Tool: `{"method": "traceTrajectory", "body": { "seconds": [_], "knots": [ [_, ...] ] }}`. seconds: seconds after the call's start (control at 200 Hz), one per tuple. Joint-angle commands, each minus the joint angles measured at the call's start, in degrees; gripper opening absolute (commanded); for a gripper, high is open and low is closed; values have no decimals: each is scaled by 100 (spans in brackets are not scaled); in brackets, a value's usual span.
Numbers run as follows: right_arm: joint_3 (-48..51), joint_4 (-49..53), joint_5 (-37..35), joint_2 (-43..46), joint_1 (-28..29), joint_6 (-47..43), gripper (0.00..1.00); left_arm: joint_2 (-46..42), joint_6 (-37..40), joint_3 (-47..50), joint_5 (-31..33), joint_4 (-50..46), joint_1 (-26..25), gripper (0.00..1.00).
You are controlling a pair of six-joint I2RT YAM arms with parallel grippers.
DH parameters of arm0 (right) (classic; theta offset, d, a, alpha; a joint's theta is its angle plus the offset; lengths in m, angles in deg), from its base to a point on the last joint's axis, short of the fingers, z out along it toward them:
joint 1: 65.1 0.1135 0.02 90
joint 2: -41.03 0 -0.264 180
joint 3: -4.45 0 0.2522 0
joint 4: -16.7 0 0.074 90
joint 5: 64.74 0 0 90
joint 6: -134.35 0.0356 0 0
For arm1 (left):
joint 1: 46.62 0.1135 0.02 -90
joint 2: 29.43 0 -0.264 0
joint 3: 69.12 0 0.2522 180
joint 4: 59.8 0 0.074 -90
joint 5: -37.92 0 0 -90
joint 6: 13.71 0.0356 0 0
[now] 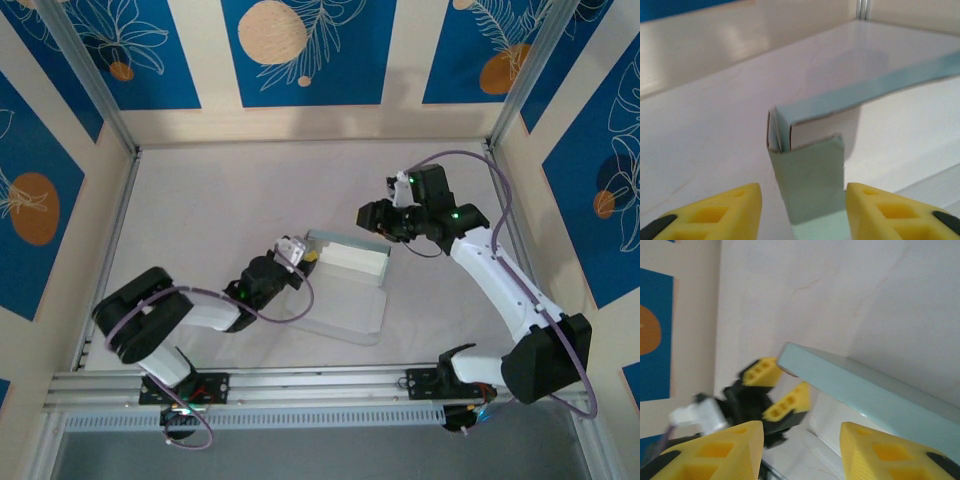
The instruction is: Fold the paper box
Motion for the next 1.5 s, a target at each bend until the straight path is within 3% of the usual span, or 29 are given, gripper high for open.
{"method": "traceTrajectory", "body": {
  "seconds": [0.0, 0.215, 0.43, 0.625, 0.825, 0.98, 1.256, 1.496],
  "knots": [
    [98, 381, -230, 142, -65, -324, 45, -697, -111, 50, -178, -282, -54, 49],
    [399, 646, -1094, 340, -59, -504, 44, -2009, -155, -219, 193, -1442, -28, 49],
    [375, 467, -756, 22, -67, -1001, 45, -2007, -14, -530, 830, -2117, 338, 49],
    [-312, 571, -1091, -540, 441, -1737, 44, -1645, -995, -376, -280, -2708, 1655, 43],
    [-872, 641, -1298, -1417, 903, -1967, 42, -306, -891, -743, -2152, -2310, 1776, 47],
    [-954, 651, -1272, -1671, 1019, -1919, 39, 96, -754, -858, -3199, -2001, 1779, 47],
    [-837, 550, -1185, -1817, 1144, -1871, 37, 281, -802, -780, -3703, -1502, 1765, 47],
    [-758, 527, -1135, -1806, 1266, -1919, 35, 426, -437, -1001, -3527, -1658, 1622, 46]
  ]
}}
